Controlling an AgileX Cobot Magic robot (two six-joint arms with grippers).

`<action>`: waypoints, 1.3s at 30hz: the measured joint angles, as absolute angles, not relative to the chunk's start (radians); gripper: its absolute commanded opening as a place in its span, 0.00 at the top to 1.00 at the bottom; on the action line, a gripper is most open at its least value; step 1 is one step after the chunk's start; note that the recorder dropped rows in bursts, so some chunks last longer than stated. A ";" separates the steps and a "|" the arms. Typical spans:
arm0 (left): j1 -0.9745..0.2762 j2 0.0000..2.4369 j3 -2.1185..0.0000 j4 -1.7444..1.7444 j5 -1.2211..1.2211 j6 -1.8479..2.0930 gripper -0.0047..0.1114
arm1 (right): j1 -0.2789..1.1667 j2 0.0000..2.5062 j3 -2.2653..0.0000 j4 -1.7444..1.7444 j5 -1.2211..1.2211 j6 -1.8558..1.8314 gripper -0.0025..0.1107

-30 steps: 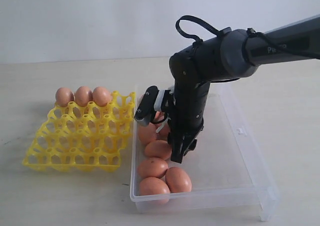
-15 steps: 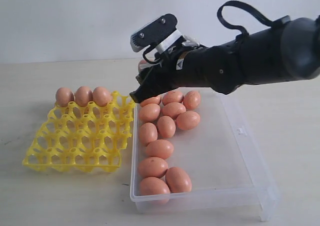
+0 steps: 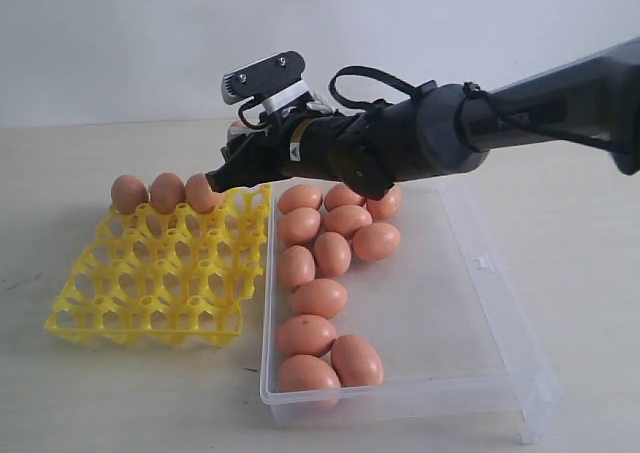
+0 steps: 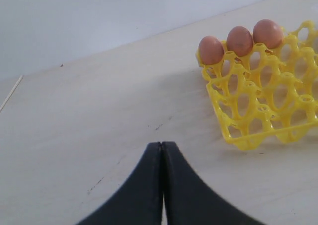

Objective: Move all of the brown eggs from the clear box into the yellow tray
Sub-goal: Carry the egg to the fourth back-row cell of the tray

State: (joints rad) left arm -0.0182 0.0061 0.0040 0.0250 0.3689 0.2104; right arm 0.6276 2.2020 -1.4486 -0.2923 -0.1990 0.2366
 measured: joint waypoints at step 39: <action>-0.018 0.006 0.004 0.025 0.369 0.210 0.96 | 0.628 2.341 -1.539 -0.339 -0.222 0.392 0.41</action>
State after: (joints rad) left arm -0.0182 0.0061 0.0040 0.0250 0.3689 0.2104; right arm 0.6276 2.3415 -1.5390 -0.3392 -0.2219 0.3922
